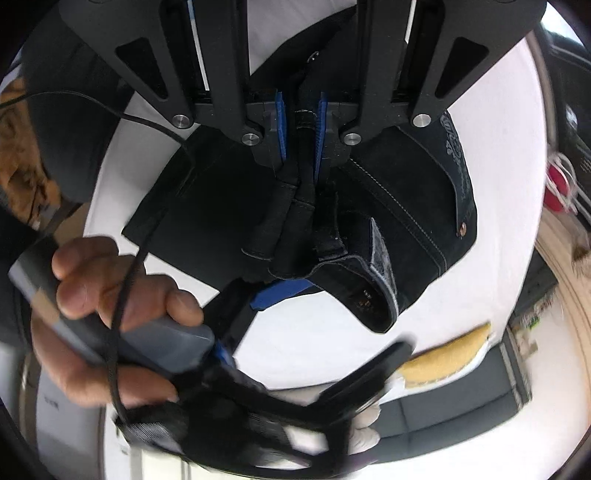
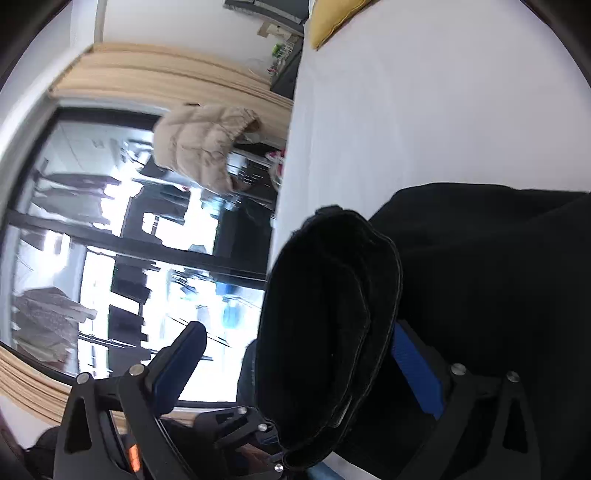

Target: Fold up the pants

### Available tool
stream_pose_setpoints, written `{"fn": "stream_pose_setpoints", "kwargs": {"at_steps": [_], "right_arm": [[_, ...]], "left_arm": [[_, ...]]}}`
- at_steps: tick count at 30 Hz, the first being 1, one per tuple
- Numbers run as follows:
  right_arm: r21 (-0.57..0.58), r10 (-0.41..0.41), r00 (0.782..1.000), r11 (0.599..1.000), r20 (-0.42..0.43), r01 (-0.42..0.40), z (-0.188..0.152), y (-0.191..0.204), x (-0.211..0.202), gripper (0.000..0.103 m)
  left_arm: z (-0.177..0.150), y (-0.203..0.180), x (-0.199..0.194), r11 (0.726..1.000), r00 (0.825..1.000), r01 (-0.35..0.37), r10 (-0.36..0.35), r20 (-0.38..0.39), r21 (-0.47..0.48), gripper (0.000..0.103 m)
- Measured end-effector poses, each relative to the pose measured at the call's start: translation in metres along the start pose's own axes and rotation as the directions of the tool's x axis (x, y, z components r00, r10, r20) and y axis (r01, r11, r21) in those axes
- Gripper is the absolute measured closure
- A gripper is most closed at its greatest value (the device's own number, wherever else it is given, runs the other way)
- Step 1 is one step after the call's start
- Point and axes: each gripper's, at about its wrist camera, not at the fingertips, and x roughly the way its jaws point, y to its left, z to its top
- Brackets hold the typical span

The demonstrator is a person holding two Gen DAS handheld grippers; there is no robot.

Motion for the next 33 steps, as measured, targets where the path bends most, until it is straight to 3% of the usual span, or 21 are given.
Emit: {"fn": "stream_pose_setpoints", "kwargs": {"at_steps": [3, 6, 8, 11, 13, 22, 33], "right_arm": [[-0.066, -0.117, 0.992, 0.991, -0.039, 0.114, 0.001, 0.014, 0.005, 0.002], [-0.126, -0.231, 0.971, 0.967, -0.064, 0.222, 0.004, 0.022, 0.007, 0.013], [-0.139, -0.265, 0.961, 0.958, -0.081, 0.252, 0.006, 0.021, 0.007, 0.028], [-0.116, -0.314, 0.945, 0.946, -0.088, 0.303, 0.007, 0.004, 0.000, 0.072], [-0.082, -0.306, 0.949, 0.950, -0.074, 0.300, 0.007, -0.008, -0.008, 0.090], [-0.012, -0.278, 0.960, 0.960, 0.026, 0.278, -0.005, -0.038, -0.049, 0.092], [0.034, -0.315, 0.937, 0.949, 0.148, 0.314, -0.002, -0.054, -0.113, 0.093]], "left_arm": [[-0.003, -0.012, 0.003, 0.998, 1.000, -0.028, 0.028, 0.001, 0.064, 0.092], [-0.006, -0.029, 0.008, 0.990, 0.999, -0.053, 0.052, 0.009, 0.134, 0.092], [-0.006, -0.039, 0.010, 0.984, 0.998, -0.064, 0.063, 0.016, 0.166, 0.092], [-0.009, -0.045, 0.015, 0.983, 0.998, -0.060, 0.060, 0.011, 0.173, 0.092], [-0.010, -0.048, 0.018, 0.983, 0.998, -0.057, 0.056, 0.011, 0.176, 0.092], [-0.011, -0.049, 0.012, 0.979, 0.999, -0.021, 0.013, 0.041, 0.202, 0.092], [0.015, -0.076, 0.010, 0.960, 0.993, 0.056, -0.082, 0.083, 0.276, 0.095]]}}
